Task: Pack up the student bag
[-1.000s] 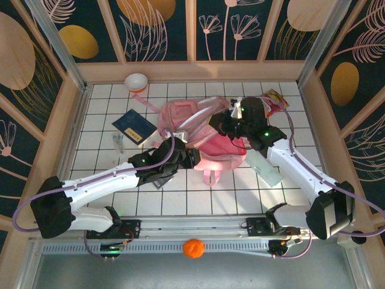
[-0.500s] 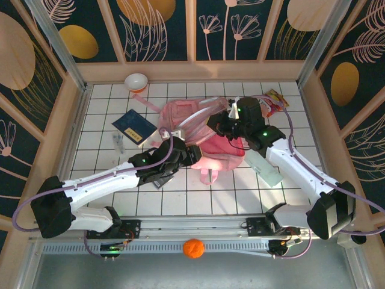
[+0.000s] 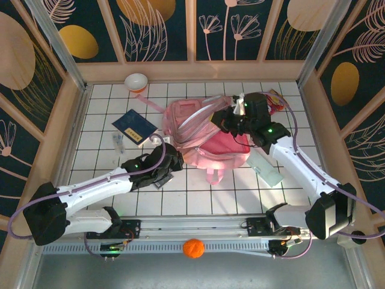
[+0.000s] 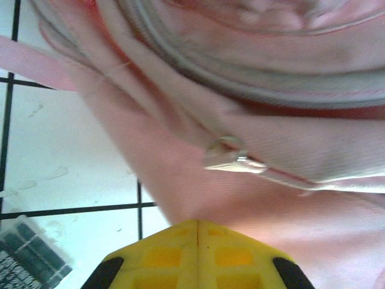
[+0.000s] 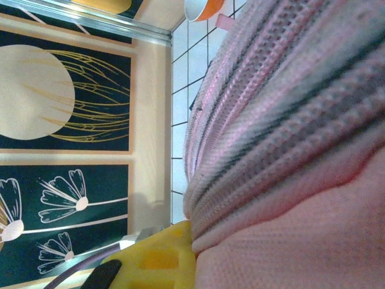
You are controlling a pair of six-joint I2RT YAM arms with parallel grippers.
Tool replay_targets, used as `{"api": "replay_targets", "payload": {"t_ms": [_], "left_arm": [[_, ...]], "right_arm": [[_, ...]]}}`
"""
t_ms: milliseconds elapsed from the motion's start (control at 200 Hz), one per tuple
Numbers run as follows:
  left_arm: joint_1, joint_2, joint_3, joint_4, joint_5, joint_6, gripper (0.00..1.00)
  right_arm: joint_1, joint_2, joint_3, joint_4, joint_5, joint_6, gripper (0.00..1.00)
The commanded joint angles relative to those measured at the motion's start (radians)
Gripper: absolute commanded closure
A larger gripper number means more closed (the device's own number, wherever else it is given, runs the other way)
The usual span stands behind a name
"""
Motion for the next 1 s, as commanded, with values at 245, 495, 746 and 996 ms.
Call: {"api": "replay_targets", "payload": {"t_ms": [245,495,746,996], "left_arm": [[0.017,-0.185,0.008,0.18,0.048,0.312,0.48],[0.028,-0.167,0.143,0.028,0.149,1.15,0.11],[0.092,0.009,0.246,0.011,0.226,1.325,0.01],[0.095,0.125,0.246,0.167,0.196,1.22,0.35]], "right_arm": [[-0.022,0.023,0.144,0.048,-0.11,-0.116,1.0],[-0.056,0.105,0.279,-0.212,-0.367,-0.484,1.0],[-0.072,0.222,0.441,-0.576,-0.41,-0.853,1.0],[-0.085,0.29,0.512,-0.638,-0.496,-0.952,1.0]]}}
